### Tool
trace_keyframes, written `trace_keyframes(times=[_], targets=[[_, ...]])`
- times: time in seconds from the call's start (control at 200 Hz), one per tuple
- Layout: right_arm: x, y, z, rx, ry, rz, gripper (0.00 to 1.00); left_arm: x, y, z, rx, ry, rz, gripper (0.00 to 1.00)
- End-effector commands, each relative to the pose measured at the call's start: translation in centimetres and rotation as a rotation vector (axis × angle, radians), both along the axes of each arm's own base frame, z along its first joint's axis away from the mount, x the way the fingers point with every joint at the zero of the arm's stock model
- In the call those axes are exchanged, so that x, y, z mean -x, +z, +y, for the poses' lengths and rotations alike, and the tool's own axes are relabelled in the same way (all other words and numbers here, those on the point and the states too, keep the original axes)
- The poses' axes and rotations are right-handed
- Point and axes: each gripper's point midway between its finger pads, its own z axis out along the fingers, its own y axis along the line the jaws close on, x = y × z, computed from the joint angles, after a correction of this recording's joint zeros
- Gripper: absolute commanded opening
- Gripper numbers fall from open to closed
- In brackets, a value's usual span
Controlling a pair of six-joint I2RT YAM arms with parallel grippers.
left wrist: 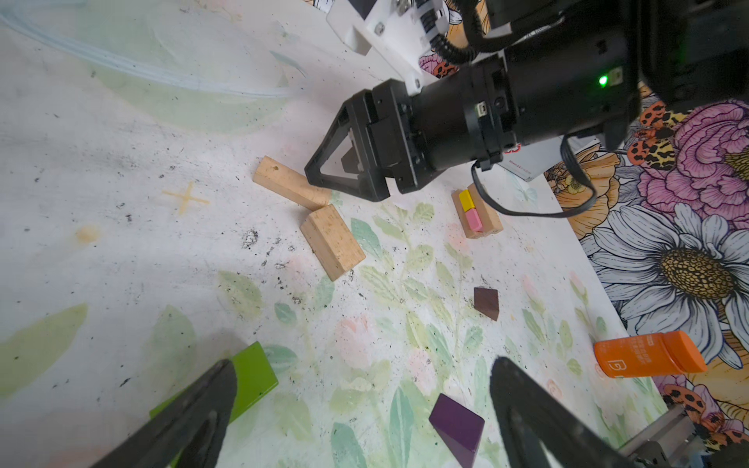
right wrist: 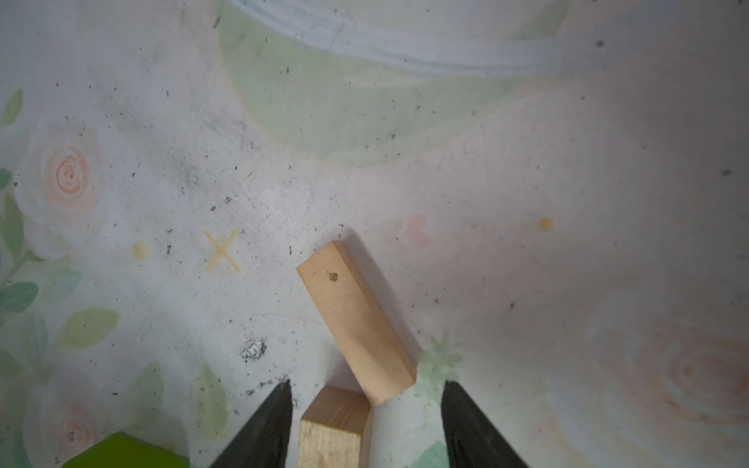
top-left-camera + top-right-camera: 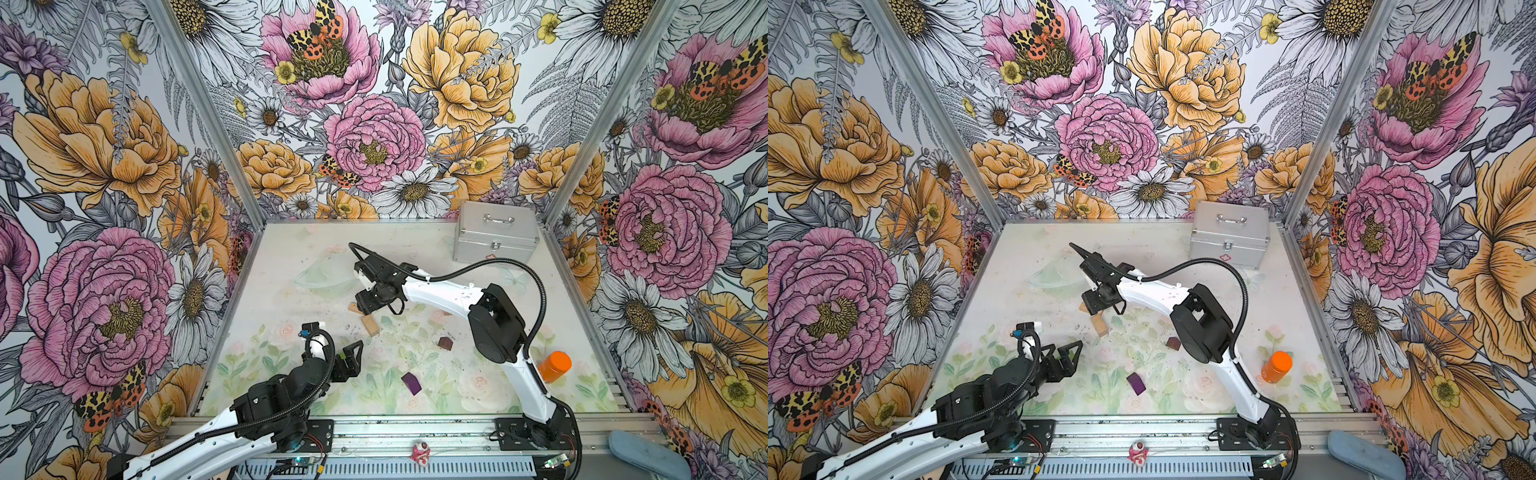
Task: Build the wood block tower
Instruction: 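Move the right gripper over a loose wooden stick nearer the left arm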
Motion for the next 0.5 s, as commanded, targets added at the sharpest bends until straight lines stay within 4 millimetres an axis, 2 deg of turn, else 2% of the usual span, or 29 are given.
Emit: trace_keyframes(times=[0.0,0.495], targets=[[-0.1,-0.1,1.0,0.002,0.04,-0.015,0.62,0.3,-0.7,-0.1,-0.018,-0.027,0.015,0.99],[-0.8,-2.5,1.3,0.07,0.044,-0.036,0.62,0.3,-0.4,-0.2,-0.011,-0.035,0.018,0.99]])
